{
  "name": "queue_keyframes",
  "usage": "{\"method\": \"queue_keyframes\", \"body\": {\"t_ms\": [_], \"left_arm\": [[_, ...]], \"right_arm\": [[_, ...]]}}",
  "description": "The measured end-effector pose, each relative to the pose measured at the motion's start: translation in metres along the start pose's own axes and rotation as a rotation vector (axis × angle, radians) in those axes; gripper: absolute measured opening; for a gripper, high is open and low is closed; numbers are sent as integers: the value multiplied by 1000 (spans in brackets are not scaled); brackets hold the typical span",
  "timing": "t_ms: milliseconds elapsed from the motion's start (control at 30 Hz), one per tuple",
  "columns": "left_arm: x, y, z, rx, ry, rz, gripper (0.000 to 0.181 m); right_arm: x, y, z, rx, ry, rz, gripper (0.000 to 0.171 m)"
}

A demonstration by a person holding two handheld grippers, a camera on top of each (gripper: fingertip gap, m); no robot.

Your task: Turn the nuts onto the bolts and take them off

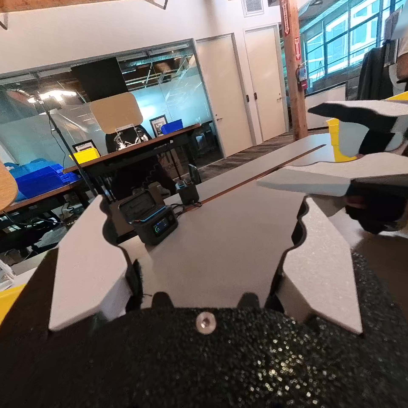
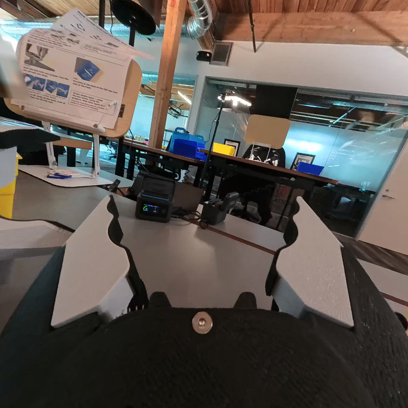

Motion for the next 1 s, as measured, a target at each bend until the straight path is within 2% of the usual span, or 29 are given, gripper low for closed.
{"method": "queue_keyframes", "body": {"t_ms": [233, 300, 400, 467, 500, 533, 600, 667, 800, 900, 1000], "left_arm": [[-8, 5, 7, 46, -17, 52, 159], [-24, 7, 30, 93, -50, 88, 159], [-68, 15, 81, 5, -100, 55, 159], [-94, 34, 102, -52, -28, 25, 159], [-104, 46, 106, -51, 56, -8, 149], [-110, 63, 105, -60, 152, -22, 130], [-117, 102, 93, -93, 353, -36, 108], [-115, 137, 65, -138, 587, -107, 99], [-100, 205, -22, -396, 1077, -99, 80], [-99, 220, -75, -518, 1320, -133, 71], [-99, 225, -110, -483, 1487, -92, 55]], "right_arm": [[-5, -11, 0, -43, -4, -93, 143], [-8, -15, -1, -40, -9, -117, 141], [-10, -21, -2, -15, -10, -135, 139], [-10, -23, -2, -6, -12, -139, 138], [-10, -23, -2, -4, -9, -139, 138], [-9, -22, -2, -5, -8, -136, 138], [-8, -20, -2, -12, -9, -126, 137], [-6, -17, -2, -24, -5, -114, 137], [-3, -11, -3, -41, 2, -90, 136], [-3, -11, -3, -43, 5, -84, 135], [-2, -11, -4, -36, 10, -80, 134]]}}
Point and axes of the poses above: each gripper's, where its closed fingertips meet, x out along the fingers, z out of its top, y = z × x across the jaws, the point moved 5 cm from there along -x, back along the fingers, and after that the axes turned 14 degrees about y, right-handed, at the moved point
